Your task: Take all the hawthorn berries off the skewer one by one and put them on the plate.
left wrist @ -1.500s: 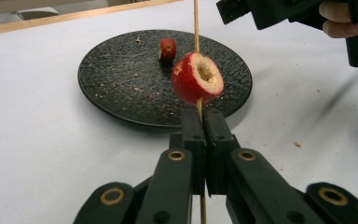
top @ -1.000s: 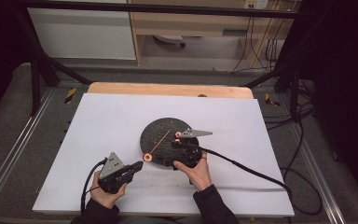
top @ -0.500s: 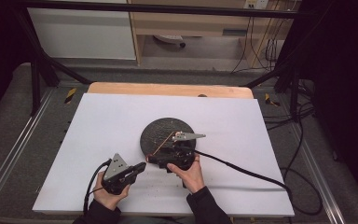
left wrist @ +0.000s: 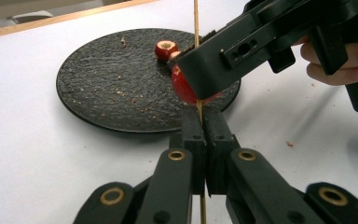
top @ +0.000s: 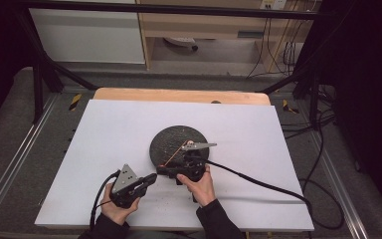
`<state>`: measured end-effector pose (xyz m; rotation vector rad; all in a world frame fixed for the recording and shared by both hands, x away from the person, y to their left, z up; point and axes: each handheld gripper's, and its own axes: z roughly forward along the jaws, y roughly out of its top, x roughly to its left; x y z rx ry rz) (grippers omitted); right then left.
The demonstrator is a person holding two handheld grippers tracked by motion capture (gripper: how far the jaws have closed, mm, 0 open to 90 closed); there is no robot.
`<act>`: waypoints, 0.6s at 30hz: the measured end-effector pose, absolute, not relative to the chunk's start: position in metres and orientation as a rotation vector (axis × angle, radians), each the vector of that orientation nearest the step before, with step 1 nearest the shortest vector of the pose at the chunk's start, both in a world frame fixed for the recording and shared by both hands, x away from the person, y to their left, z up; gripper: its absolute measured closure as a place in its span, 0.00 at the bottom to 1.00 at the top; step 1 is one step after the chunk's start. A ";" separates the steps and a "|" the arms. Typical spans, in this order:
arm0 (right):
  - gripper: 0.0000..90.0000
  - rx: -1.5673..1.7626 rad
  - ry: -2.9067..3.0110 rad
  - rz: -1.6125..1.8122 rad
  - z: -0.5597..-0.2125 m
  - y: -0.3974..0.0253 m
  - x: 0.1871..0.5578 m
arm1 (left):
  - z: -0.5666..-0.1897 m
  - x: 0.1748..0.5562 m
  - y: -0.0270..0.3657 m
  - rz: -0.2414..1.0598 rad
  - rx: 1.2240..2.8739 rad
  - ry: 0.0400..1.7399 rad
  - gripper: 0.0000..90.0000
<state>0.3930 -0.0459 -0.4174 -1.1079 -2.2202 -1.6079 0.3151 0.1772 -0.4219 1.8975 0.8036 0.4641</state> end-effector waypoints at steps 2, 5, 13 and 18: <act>0.67 -1.105 -2.207 -1.595 -0.418 -0.045 0.393 | -0.422 0.315 0.177 0.464 1.898 0.803 0.98; 0.69 -1.096 -2.199 -1.586 -0.418 -0.046 0.394 | -0.422 0.315 0.177 0.464 1.899 0.802 0.98; 0.70 -1.110 -2.201 -1.607 -0.414 -0.048 0.396 | -0.421 0.315 0.178 0.465 1.892 0.801 0.98; 0.71 -1.116 -2.212 -1.618 -0.409 -0.051 0.398 | -0.420 0.315 0.179 0.467 1.885 0.801 0.98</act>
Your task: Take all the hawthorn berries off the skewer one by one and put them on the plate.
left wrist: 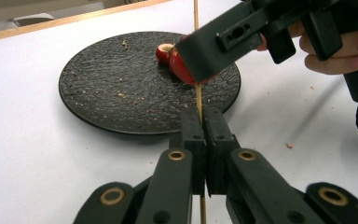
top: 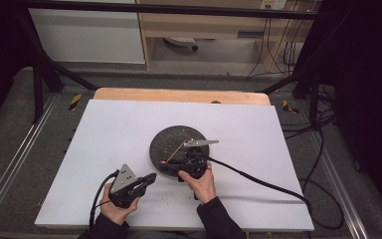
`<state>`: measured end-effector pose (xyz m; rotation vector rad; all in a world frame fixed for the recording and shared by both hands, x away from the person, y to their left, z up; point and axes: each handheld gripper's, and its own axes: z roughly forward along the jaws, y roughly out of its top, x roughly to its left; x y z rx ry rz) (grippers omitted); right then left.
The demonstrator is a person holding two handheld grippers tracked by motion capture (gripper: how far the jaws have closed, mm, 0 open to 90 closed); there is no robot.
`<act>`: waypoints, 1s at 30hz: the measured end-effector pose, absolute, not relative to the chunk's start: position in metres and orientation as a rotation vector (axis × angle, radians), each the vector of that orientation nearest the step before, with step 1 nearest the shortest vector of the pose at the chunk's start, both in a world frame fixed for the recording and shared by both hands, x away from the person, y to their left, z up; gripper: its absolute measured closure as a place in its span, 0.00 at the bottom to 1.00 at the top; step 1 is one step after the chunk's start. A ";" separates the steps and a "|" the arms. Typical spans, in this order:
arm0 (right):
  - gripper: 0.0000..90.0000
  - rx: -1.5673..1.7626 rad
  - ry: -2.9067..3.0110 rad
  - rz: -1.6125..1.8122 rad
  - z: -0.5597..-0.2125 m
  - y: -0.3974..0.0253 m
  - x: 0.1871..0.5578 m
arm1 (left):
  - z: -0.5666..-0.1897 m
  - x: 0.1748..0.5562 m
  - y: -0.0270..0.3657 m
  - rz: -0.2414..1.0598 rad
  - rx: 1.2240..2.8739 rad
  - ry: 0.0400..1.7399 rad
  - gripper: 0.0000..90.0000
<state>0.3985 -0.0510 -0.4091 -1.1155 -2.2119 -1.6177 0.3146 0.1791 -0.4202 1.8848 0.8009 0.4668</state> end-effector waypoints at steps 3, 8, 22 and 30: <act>0.71 -1.122 -2.219 -1.624 -0.406 -0.053 0.400 | -0.420 0.314 0.180 0.466 1.882 0.802 0.98; 0.71 -1.139 -2.234 -1.641 -0.400 -0.058 0.405 | -0.419 0.314 0.182 0.469 1.876 0.802 0.98; 0.71 -1.199 -2.249 -1.690 -0.381 -0.072 0.421 | -0.417 0.313 0.186 0.476 1.858 0.807 0.98; 0.71 -1.254 -2.255 -1.721 -0.369 -0.083 0.433 | -0.416 0.313 0.188 0.479 1.855 0.809 0.98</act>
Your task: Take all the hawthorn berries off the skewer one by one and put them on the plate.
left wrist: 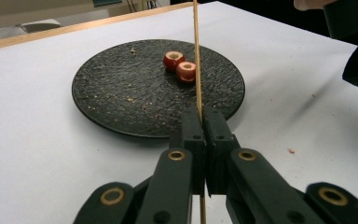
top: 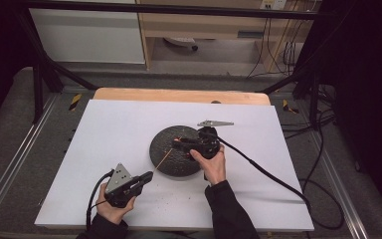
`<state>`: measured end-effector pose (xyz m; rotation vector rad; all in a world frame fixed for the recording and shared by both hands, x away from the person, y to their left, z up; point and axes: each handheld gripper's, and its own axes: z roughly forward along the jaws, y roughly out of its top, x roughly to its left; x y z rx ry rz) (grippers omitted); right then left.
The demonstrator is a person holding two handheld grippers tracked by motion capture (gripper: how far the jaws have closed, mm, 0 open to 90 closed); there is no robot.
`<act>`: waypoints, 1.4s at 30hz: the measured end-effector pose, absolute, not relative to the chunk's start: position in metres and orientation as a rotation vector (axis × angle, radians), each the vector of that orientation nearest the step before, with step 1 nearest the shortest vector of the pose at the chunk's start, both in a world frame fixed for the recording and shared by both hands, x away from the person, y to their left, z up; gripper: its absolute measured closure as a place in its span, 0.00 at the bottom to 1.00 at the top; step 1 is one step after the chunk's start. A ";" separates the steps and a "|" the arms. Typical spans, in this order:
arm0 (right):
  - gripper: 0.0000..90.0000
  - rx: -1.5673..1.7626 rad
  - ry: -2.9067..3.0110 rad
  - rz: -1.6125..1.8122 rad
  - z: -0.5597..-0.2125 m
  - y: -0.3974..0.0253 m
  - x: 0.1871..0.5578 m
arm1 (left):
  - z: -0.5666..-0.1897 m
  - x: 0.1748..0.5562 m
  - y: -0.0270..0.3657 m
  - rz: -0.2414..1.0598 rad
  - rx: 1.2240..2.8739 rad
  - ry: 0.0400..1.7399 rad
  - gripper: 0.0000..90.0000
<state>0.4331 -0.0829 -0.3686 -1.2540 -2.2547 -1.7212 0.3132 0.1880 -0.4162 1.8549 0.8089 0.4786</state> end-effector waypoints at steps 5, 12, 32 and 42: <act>0.71 -1.294 -2.263 -1.733 -0.362 -0.090 0.441 | -0.417 0.313 0.189 0.474 1.859 0.814 0.98; 0.71 -1.354 -2.298 -1.735 -0.354 -0.104 0.453 | -0.418 0.313 0.190 0.472 1.862 0.817 0.98; 0.71 -1.394 -2.378 -1.587 -0.402 -0.111 0.446 | -0.419 0.315 0.196 0.473 1.857 0.837 0.98; 0.71 -1.338 -2.466 -1.464 -0.441 -0.089 0.435 | -0.420 0.317 0.198 0.470 1.859 0.849 0.98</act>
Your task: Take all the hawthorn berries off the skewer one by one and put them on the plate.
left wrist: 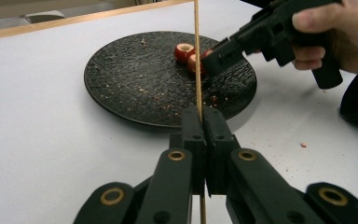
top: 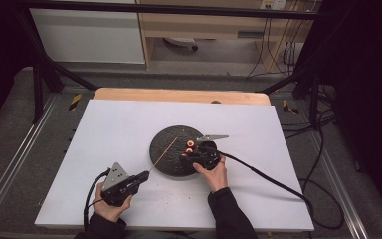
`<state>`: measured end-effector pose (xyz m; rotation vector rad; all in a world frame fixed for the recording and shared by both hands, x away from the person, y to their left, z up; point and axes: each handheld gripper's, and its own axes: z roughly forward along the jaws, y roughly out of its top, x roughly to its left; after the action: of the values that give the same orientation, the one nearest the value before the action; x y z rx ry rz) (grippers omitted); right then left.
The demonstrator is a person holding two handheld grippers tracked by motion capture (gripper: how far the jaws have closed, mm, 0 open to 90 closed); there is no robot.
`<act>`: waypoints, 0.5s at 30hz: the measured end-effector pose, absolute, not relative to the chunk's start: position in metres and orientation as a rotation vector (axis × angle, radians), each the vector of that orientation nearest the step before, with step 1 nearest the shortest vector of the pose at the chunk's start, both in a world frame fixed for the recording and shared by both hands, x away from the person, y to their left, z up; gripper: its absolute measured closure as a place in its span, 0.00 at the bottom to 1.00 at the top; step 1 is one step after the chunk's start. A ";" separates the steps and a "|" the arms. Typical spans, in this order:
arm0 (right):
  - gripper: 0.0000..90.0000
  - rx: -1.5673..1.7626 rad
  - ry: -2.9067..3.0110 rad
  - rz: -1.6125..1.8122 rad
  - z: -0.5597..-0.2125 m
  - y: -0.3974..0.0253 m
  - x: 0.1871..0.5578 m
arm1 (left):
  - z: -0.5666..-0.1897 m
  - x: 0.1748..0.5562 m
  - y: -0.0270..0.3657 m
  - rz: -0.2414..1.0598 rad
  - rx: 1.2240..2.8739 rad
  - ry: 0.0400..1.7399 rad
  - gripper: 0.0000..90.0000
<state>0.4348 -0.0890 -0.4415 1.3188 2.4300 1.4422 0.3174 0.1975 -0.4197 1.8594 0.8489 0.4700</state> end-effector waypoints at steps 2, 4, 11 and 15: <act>0.71 1.301 2.438 1.418 -0.446 -0.088 0.434 | -0.420 0.318 0.198 0.469 1.859 0.851 0.98; 0.70 1.288 2.439 1.409 -0.447 -0.087 0.432 | -0.420 0.318 0.198 0.468 1.860 0.852 0.98; 0.62 1.248 2.422 1.415 -0.439 -0.091 0.427 | -0.419 0.319 0.199 0.466 1.859 0.856 0.98; 0.52 1.216 2.385 1.427 -0.428 -0.103 0.421 | -0.417 0.320 0.199 0.460 1.864 0.860 0.98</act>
<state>0.4214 -0.1028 -0.4276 1.2164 2.3849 1.4265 0.3197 0.1990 -0.4167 1.8644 0.8597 0.4603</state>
